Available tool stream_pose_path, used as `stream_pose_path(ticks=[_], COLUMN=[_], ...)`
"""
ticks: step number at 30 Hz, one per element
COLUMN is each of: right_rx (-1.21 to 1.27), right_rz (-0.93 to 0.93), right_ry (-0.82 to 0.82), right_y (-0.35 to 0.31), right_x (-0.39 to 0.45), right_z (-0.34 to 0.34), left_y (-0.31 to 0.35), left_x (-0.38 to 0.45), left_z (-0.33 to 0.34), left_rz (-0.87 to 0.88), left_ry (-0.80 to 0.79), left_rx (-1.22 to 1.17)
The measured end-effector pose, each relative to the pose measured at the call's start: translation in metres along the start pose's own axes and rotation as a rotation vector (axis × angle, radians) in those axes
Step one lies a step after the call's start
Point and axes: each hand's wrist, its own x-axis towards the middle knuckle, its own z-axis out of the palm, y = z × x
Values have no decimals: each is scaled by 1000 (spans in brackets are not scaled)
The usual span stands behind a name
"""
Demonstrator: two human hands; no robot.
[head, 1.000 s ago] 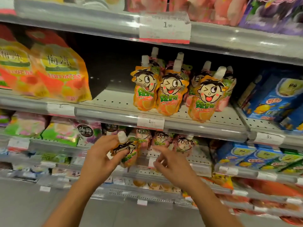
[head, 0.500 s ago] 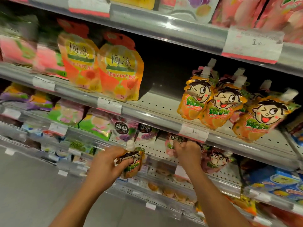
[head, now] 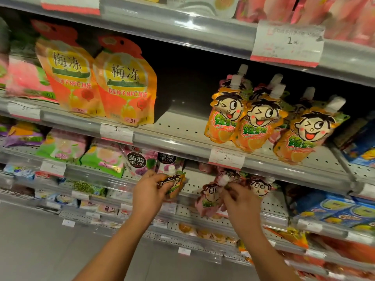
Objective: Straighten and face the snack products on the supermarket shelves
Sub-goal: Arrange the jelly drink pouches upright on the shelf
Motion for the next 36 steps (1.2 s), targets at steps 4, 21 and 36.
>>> stream_pose_path(ticks=[4, 21, 36], right_rx=[-11, 90, 149], right_rz=[31, 101, 54], right_ry=[19, 53, -45], right_y=[13, 30, 22], right_x=[-14, -37, -36], right_z=[-16, -48, -46], left_y=[6, 14, 25], left_x=[23, 29, 4], left_z=[15, 25, 14], left_rz=[4, -1, 86], left_ry=[-9, 34, 152], left_rx=[68, 94, 33])
